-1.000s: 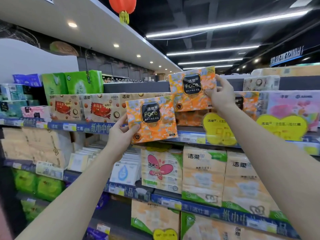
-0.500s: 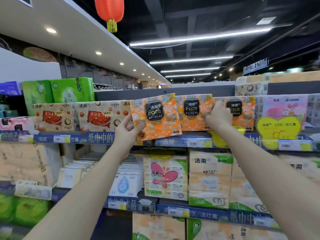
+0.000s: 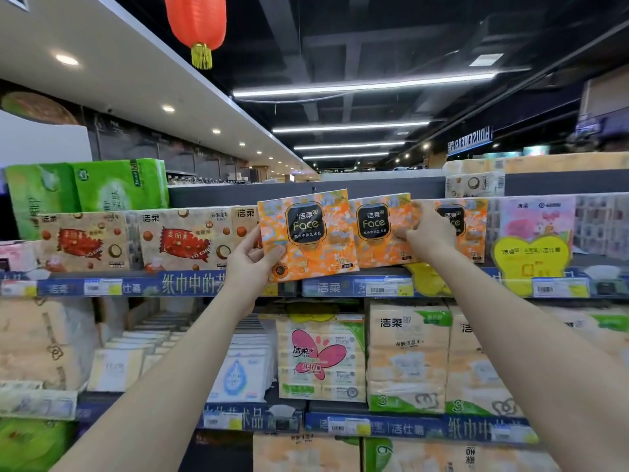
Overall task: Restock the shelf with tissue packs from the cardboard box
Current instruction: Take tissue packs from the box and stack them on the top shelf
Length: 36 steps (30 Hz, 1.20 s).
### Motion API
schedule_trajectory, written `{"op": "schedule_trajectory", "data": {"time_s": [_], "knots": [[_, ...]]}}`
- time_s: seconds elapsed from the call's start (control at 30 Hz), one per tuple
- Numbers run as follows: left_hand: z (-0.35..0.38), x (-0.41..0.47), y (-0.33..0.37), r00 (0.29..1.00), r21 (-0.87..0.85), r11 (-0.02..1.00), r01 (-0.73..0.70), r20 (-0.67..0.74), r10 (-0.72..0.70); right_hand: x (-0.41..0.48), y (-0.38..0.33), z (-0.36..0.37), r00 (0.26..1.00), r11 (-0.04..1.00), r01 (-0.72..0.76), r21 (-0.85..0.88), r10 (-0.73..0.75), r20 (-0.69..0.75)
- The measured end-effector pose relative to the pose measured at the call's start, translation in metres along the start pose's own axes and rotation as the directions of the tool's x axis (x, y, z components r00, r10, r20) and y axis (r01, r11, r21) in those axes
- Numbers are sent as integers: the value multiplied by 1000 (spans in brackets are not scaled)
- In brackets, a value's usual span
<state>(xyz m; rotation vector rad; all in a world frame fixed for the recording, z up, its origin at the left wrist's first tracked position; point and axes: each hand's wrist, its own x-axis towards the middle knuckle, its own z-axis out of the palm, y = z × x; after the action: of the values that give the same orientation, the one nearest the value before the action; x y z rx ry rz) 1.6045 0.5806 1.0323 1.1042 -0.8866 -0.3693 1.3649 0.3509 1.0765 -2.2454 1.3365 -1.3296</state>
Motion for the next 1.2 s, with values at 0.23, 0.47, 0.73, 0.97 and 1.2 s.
{"op": "schedule_trajectory", "data": {"time_s": [0.23, 0.47, 0.73, 0.97, 1.2], "knots": [[8, -1, -9, 1000, -6, 1000, -13, -7, 13, -7, 6, -10, 981, 998, 46, 53, -56, 186], [30, -4, -5, 999, -44, 998, -44, 21, 45, -7, 34, -31, 957, 1000, 0, -4, 1, 291], [71, -9, -2, 994, -81, 994, -74, 70, 80, -5, 61, -34, 895, 952, 56, -302, 86, 438], [102, -9, -8, 993, -22, 996, -83, 77, 85, -2, 70, -50, 930, 982, 51, -180, 19, 368], [121, -2, -15, 990, -3, 993, -116, 75, 116, -12, 78, -69, 939, 988, 148, -34, -130, 319]]}}
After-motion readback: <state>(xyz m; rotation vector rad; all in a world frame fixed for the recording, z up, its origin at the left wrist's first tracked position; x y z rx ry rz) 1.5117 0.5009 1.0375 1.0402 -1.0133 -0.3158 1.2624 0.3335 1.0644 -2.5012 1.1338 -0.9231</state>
